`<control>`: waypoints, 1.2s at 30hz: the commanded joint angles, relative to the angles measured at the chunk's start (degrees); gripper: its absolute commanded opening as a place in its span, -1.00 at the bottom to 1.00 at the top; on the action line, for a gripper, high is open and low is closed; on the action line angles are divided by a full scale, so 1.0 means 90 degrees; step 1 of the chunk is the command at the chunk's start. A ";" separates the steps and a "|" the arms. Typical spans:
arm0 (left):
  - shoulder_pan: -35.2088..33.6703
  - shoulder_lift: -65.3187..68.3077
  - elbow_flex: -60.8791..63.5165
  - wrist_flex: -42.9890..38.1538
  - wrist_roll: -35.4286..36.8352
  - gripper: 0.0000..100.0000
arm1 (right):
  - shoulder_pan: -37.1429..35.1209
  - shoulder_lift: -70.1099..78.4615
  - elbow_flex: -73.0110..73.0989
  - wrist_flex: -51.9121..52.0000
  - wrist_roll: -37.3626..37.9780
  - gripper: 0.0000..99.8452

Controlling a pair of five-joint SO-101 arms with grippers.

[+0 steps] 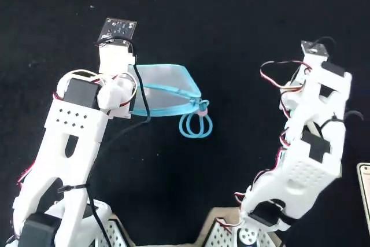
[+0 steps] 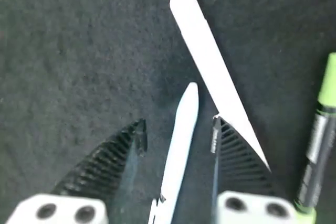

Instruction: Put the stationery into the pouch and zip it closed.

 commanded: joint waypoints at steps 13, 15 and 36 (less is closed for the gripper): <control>-0.0063 0.0078 0.0308 0.0088 0.0020 -0.94 | 0.0020 0.0601 -0.1060 0.0244 -0.0508 -0.97; -0.0063 0.0078 0.0308 0.0088 0.0020 -0.94 | 0.0029 0.0454 -0.1392 0.0801 -0.0498 -0.98; -0.0063 0.0059 0.0298 0.0088 0.0020 -0.94 | -0.0098 -0.2125 -0.1656 0.2921 -0.0557 -0.98</control>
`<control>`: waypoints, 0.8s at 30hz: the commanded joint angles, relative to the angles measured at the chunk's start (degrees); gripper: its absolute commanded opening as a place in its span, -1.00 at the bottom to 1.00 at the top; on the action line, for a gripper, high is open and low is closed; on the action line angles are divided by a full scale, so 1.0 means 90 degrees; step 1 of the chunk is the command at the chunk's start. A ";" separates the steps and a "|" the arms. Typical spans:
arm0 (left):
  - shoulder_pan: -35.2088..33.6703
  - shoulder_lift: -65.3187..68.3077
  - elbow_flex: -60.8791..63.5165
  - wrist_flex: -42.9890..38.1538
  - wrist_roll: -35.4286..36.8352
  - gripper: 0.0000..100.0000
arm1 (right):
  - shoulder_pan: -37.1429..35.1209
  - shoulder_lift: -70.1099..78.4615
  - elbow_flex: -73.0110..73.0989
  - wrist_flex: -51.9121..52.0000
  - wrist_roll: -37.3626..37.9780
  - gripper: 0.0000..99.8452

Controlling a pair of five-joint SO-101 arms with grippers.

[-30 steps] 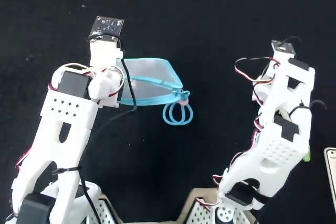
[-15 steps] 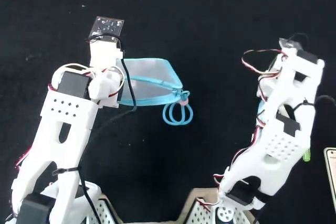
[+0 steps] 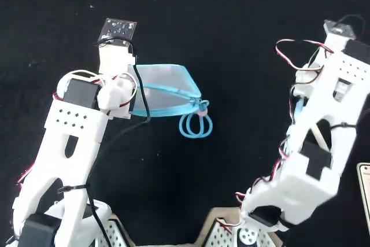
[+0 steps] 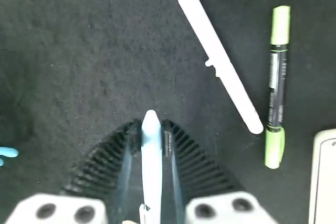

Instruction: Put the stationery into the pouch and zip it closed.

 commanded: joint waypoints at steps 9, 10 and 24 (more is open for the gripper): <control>-0.0063 0.0059 0.0249 0.0088 0.0020 -0.94 | -0.0694 -0.3189 0.2095 -0.1182 -0.0762 -0.98; -0.0063 0.0068 0.0249 0.0088 0.0020 -0.94 | -0.0830 -0.3453 0.2134 -0.1182 -0.0889 -0.98; -0.0044 0.0117 0.0435 -0.0195 0.0020 -0.94 | -0.4132 -0.6862 0.2183 -0.1817 -0.2198 -0.98</control>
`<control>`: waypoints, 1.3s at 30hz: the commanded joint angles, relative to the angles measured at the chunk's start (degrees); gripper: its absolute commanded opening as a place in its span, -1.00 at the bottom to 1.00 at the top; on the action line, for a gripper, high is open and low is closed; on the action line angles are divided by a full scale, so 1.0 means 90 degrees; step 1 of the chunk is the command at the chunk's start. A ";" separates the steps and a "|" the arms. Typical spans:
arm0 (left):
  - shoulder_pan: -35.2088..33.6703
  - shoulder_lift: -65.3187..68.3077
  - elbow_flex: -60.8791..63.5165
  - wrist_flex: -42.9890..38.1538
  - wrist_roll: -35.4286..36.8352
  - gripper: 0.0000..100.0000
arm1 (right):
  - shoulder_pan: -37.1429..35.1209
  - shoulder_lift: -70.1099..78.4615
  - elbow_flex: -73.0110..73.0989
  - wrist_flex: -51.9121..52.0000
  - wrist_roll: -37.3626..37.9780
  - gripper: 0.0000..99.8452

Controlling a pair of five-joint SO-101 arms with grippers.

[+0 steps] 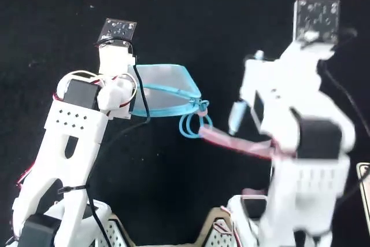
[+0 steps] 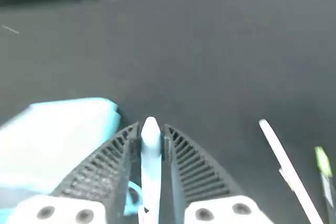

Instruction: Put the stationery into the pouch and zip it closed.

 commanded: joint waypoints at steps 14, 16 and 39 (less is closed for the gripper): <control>-0.0015 0.0107 0.0552 -0.0303 0.0020 -0.94 | -0.2559 -0.2916 0.3990 -0.5216 -0.0254 -0.98; -0.0015 0.0107 0.0552 -0.0303 0.0020 -0.94 | -0.2559 -0.3179 0.4733 -0.6105 -0.0254 -0.98; -0.0034 0.0117 0.0552 -0.0303 0.0020 -0.94 | -0.2589 -0.5963 0.7663 -0.6955 0.0352 -0.98</control>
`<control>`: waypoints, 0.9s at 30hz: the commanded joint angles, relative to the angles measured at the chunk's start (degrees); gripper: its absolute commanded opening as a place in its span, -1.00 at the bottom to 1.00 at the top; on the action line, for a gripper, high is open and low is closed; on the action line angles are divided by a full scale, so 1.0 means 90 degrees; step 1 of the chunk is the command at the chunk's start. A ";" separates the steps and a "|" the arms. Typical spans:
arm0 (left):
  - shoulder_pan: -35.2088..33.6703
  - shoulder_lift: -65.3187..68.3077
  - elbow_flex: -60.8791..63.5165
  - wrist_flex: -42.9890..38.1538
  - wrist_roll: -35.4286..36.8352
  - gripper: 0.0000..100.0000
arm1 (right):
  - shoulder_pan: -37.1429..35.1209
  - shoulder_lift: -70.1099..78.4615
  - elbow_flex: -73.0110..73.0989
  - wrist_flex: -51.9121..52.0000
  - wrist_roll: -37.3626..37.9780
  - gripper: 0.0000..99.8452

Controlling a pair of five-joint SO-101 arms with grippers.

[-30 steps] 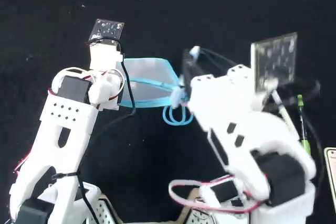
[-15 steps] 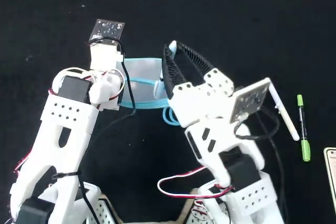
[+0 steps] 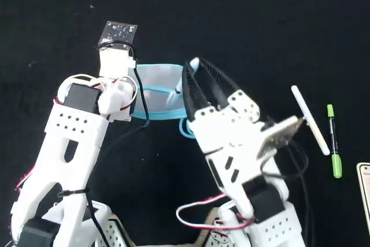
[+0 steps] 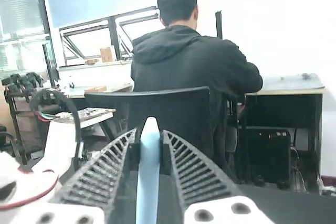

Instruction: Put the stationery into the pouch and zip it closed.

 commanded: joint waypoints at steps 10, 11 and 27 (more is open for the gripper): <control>-0.0024 0.0127 0.0230 -0.0029 0.0020 -0.94 | -0.0098 -0.1968 0.1187 0.0635 0.1094 -0.98; -0.0015 0.0127 0.0230 -0.0029 0.0020 -0.94 | -0.0098 -0.1919 0.1177 0.0703 0.1094 -0.98; -0.0015 0.0127 0.0220 -0.0010 0.0020 -0.94 | -0.1104 0.0972 -0.0327 0.2266 0.1123 -0.56</control>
